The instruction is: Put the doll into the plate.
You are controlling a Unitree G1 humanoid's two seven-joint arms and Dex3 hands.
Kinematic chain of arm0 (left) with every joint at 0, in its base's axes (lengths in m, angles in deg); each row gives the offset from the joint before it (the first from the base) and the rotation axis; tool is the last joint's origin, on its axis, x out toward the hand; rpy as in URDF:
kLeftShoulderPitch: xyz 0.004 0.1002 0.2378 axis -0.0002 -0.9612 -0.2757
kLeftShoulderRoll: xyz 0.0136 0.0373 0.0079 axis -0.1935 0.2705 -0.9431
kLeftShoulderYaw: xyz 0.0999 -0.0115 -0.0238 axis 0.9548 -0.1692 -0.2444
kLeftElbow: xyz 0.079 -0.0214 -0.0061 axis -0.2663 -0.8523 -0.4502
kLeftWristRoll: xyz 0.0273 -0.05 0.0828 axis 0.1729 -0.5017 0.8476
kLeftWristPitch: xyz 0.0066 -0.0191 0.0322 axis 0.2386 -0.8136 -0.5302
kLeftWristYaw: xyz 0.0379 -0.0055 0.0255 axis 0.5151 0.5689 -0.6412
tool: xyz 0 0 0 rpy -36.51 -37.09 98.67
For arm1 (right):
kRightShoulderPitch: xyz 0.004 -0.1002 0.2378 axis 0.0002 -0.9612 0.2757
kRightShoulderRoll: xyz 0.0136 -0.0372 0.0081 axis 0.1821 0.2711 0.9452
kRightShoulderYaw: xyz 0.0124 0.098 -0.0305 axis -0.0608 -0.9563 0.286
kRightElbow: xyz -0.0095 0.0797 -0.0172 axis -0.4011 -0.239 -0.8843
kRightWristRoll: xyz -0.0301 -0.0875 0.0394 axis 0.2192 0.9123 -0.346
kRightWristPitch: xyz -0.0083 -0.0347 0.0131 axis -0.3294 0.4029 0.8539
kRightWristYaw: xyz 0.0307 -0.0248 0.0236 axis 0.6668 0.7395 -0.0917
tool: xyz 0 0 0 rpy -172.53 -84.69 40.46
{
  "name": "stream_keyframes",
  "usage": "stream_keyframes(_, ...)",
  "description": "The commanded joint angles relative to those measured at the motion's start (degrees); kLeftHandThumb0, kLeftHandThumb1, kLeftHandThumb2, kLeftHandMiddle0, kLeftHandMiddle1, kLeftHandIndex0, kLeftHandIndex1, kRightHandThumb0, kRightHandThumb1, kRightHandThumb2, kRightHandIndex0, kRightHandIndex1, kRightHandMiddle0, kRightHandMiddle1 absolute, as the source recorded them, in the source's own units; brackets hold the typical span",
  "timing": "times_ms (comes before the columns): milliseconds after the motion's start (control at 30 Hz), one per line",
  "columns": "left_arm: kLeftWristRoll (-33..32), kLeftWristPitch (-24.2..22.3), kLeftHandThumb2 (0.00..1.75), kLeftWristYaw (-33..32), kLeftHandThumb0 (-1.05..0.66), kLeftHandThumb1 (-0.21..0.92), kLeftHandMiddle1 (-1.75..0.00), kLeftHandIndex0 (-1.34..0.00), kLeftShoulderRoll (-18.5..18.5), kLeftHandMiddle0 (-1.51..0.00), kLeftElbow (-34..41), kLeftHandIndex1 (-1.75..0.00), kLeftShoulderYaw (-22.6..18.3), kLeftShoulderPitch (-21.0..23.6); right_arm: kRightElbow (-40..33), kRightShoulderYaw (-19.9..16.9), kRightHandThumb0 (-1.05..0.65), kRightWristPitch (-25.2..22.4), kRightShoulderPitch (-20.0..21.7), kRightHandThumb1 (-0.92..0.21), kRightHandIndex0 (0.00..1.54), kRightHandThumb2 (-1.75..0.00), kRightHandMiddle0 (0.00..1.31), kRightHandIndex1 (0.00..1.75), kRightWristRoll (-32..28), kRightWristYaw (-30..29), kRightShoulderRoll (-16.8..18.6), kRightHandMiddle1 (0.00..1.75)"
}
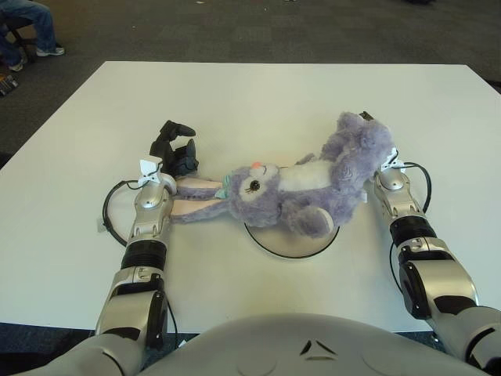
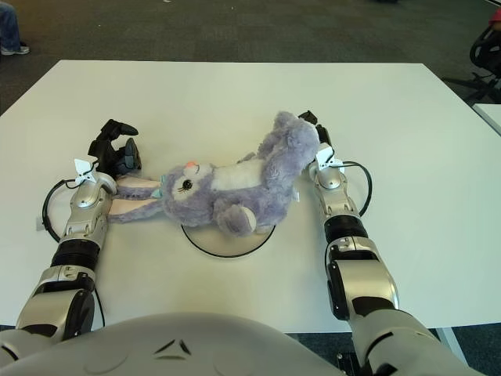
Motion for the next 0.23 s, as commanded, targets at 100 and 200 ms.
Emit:
stream_keyframes(100,-0.4,-1.9,1.01,0.6,-0.41,0.56,-1.75,-0.43,1.8,-1.21,-3.2,-1.75,0.4,-4.0,2.8,0.8,-0.01,-3.5,-3.3,-0.48,0.59,-1.05,0.32,1.58,0.9,1.0,0.4,1.66)
stream_keyframes(200,-0.4,-1.9,1.02,0.5,-0.41,0.55,-1.75,-0.43,1.8,-1.21,-3.3,-1.75,0.4,-4.0,2.9,0.8,-0.01,-3.4,-3.3,-0.48,0.60,-1.05,0.32,1.58,0.9,1.0,0.4,1.66)
